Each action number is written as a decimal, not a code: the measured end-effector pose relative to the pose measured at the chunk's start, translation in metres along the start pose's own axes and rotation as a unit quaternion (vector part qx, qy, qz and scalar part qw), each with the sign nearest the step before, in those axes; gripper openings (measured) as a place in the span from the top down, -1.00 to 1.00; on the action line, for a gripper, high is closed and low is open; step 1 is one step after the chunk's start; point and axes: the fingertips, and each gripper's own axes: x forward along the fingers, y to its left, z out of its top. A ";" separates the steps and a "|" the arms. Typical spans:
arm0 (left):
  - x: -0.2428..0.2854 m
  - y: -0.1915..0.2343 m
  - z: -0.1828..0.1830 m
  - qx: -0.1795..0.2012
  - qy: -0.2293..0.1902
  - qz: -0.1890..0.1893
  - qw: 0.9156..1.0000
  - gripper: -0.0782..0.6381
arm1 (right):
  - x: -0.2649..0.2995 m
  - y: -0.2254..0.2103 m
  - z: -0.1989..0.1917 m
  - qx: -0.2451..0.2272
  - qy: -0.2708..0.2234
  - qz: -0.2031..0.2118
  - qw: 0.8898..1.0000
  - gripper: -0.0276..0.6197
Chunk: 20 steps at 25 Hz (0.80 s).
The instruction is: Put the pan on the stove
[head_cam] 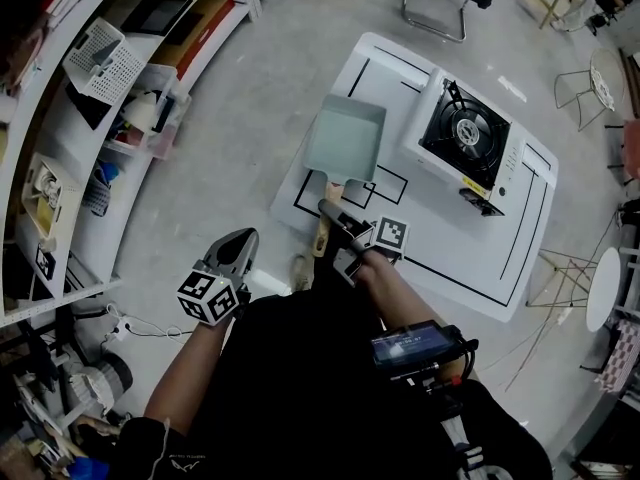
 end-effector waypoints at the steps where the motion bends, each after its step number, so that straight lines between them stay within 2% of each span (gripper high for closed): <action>1: -0.001 -0.001 0.000 0.000 -0.002 -0.001 1.000 0.76 | 0.000 0.001 -0.001 0.001 -0.001 0.001 1.000 0.57; 20: -0.032 -0.007 -0.007 -0.007 -0.028 -0.022 0.999 0.76 | -0.015 0.031 -0.023 -0.023 -0.023 0.023 0.999 0.57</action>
